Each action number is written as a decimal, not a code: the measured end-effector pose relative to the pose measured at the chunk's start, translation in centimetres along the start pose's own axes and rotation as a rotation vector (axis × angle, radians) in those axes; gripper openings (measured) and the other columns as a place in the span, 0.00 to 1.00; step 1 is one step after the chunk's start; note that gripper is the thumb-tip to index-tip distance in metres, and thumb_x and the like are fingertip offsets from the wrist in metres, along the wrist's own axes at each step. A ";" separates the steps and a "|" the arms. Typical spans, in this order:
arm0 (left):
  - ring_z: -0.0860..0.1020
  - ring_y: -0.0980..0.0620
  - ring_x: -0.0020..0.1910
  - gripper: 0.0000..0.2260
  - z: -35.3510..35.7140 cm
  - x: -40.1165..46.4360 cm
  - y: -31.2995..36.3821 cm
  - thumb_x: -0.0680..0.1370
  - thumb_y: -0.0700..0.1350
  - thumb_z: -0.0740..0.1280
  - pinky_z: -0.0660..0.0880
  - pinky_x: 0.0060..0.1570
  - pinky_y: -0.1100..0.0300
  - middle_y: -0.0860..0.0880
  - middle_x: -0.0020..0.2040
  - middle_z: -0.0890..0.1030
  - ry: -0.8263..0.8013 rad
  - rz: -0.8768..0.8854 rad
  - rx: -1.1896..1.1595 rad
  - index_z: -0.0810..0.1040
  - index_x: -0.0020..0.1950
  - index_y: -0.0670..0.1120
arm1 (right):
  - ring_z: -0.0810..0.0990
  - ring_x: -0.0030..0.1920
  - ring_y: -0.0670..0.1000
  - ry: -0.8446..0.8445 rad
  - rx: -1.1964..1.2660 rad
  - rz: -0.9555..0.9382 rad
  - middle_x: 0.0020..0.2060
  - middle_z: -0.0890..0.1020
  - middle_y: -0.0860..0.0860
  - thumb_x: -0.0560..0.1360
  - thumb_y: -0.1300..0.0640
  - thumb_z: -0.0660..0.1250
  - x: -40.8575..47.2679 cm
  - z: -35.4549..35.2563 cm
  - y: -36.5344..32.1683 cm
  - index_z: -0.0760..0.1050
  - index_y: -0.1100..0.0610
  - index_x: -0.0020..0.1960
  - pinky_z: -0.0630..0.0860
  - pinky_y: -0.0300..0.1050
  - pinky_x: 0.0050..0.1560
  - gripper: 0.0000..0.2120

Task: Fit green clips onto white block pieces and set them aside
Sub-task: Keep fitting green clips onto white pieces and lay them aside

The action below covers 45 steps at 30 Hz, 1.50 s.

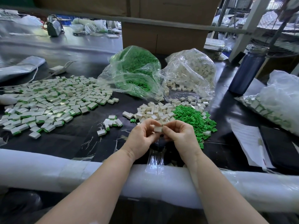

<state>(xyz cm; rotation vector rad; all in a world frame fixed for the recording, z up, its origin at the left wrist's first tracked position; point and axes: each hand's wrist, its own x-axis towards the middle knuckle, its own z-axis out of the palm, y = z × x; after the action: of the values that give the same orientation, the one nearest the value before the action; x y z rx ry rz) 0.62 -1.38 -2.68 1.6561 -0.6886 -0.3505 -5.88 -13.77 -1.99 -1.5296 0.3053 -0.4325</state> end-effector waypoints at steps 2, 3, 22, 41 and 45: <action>0.79 0.44 0.41 0.08 -0.1 0.1 -0.2 0.76 0.36 0.66 0.78 0.51 0.51 0.43 0.42 0.80 0.015 -0.007 0.021 0.75 0.46 0.50 | 0.77 0.26 0.45 0.004 0.013 0.013 0.28 0.80 0.53 0.73 0.69 0.68 0.0 0.0 0.0 0.77 0.63 0.40 0.76 0.36 0.28 0.04; 0.79 0.48 0.40 0.08 -0.1 0.1 -0.2 0.76 0.37 0.66 0.78 0.50 0.53 0.45 0.40 0.79 0.026 -0.009 0.020 0.75 0.46 0.50 | 0.78 0.27 0.45 0.005 0.017 0.017 0.29 0.80 0.55 0.73 0.68 0.67 0.0 0.0 -0.1 0.78 0.63 0.40 0.77 0.36 0.29 0.04; 0.73 0.56 0.33 0.10 -0.1 0.3 -0.7 0.78 0.44 0.64 0.73 0.44 0.55 0.54 0.32 0.77 -0.016 -0.052 0.247 0.76 0.37 0.53 | 0.75 0.24 0.43 -0.042 -0.190 0.062 0.26 0.78 0.51 0.74 0.67 0.67 -0.2 0.2 0.0 0.75 0.63 0.38 0.74 0.33 0.28 0.07; 0.78 0.50 0.35 0.08 0.2 0.2 -0.3 0.75 0.36 0.66 0.77 0.47 0.53 0.46 0.33 0.80 0.065 -0.061 0.012 0.77 0.43 0.49 | 0.77 0.29 0.50 -0.032 -0.008 -0.018 0.30 0.80 0.56 0.70 0.68 0.71 -0.3 0.2 -0.1 0.78 0.60 0.36 0.75 0.38 0.29 0.07; 0.79 0.47 0.36 0.10 0.2 0.2 -0.5 0.73 0.35 0.66 0.77 0.46 0.52 0.49 0.30 0.79 0.104 -0.058 0.077 0.77 0.38 0.51 | 0.74 0.28 0.50 -0.059 -0.056 -0.050 0.29 0.79 0.57 0.70 0.68 0.70 -0.3 0.3 0.0 0.78 0.62 0.37 0.72 0.38 0.28 0.05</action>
<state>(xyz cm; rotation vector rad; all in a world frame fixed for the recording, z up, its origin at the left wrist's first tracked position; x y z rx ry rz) 0.76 -1.63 -3.13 1.7573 -0.5832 -0.2804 -5.99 -13.43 -2.00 -1.6047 0.2355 -0.4206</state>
